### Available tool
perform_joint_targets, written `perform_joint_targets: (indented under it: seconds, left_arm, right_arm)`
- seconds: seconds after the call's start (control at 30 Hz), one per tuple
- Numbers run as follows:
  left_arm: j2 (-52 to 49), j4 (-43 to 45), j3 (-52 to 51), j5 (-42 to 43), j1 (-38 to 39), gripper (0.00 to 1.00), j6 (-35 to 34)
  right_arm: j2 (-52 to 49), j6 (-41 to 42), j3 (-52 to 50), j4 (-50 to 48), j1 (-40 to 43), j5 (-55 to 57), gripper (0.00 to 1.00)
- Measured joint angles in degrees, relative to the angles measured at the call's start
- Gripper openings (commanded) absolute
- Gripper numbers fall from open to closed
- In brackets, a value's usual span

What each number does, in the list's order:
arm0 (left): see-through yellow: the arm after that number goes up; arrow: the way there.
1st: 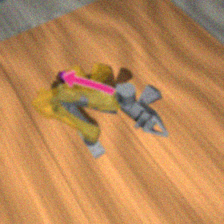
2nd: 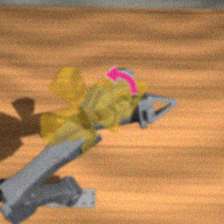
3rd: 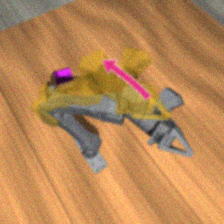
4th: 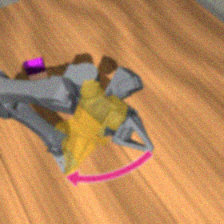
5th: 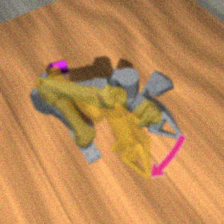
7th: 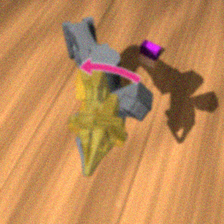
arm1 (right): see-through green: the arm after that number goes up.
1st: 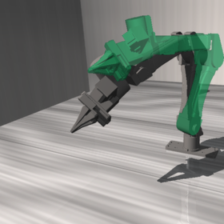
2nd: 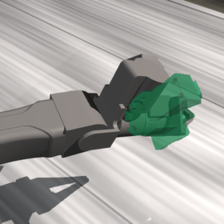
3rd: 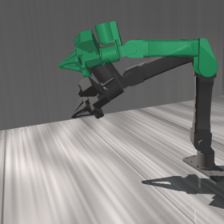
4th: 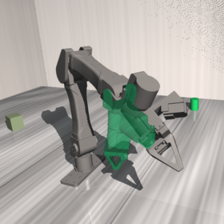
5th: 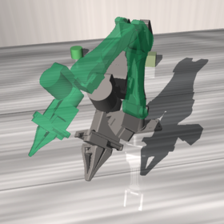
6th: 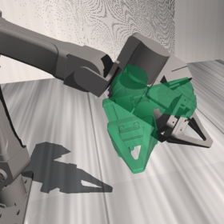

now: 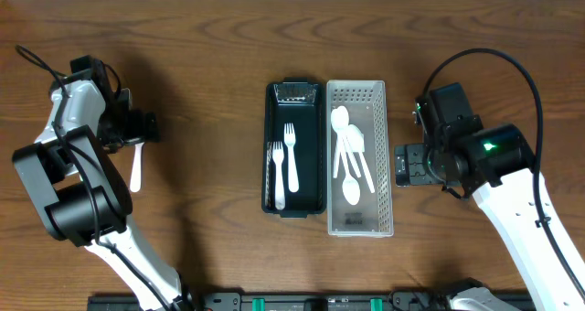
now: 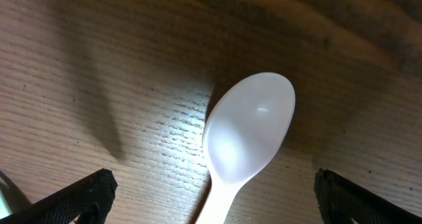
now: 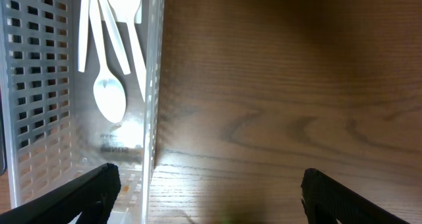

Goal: Pack container
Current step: 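Move left gripper back over the white spoon on the table, then lower left gripper and grasp the white spoon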

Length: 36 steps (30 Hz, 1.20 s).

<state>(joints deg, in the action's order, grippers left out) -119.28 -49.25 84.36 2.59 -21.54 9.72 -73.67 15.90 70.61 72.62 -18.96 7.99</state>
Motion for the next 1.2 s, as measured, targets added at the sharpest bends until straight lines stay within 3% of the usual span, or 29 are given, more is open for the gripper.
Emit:
perform_joint_targets:
  seconds: [0.6, 0.67, 0.83, 1.2]
  left_arm:
    - [-0.2, 1.5, -2.2, 0.2, -0.1, 0.98, 0.9]
    - [-0.2, 1.3, -2.2, 0.2, -0.1, 0.93, 0.9]
    - [-0.2, 0.4, -2.3, 0.2, -0.1, 0.64, 1.0]
    - [-0.2, -0.5, -2.4, 0.2, -0.1, 0.32, 1.6]
  right_arm:
    - [0.0, 0.0, 0.0, 0.1, 0.0, 0.0, 0.91]
    - [0.0, 0.0, 0.0, 0.2, 0.0, 0.0, 0.91]
    - [0.0, 0.0, 0.0, 0.2, 0.0, 0.0, 0.91]
    - [0.0, 0.0, 0.0, 0.2, 0.0, 0.0, 0.91]
